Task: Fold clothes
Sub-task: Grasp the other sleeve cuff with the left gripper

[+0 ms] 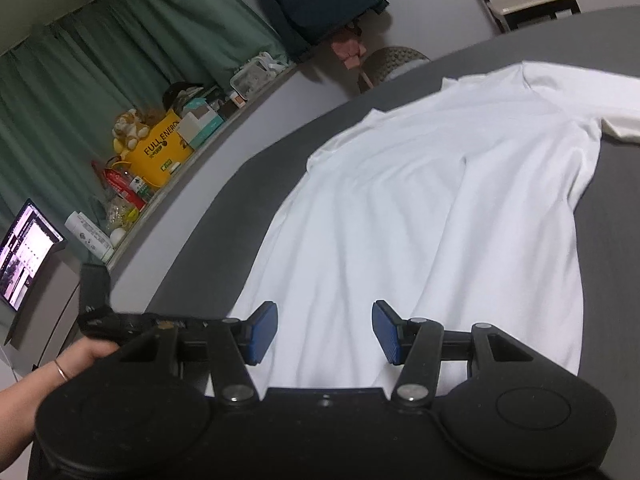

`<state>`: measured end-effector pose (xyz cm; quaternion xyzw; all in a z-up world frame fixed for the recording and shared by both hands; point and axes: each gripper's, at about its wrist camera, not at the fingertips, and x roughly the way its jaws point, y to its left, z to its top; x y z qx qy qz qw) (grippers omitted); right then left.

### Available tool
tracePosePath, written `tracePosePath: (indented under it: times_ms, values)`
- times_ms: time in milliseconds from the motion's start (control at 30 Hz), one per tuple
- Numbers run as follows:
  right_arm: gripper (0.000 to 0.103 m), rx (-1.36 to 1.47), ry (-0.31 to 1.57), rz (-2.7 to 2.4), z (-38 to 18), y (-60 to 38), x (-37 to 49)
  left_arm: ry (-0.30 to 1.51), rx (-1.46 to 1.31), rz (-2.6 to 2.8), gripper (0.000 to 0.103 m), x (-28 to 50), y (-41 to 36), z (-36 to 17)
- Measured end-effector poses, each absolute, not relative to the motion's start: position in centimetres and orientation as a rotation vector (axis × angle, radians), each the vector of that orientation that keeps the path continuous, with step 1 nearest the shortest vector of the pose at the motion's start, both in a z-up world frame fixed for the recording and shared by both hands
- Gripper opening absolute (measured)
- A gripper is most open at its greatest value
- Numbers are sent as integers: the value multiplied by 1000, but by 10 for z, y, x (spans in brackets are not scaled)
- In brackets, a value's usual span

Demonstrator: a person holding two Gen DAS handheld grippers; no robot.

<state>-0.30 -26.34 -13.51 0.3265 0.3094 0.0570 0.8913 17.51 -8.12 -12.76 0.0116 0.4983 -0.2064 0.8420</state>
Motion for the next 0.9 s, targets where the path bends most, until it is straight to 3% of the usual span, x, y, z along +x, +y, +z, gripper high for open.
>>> tracePosePath:
  times_ms: [267,400,600,900]
  values:
    - [52,539,733,127,-139,-240,-6,961,72,-297,0,216,-62,-102]
    - [61,369,825,137,-137,-223,-7,925,259,-155,0,254,-39,-84]
    - [63,236,877,184,-142,-195,-14,893,402,52,0,321,-5,-69]
    - [63,264,911,231,-147,-197,-5,966,463,94,0,374,8,-104]
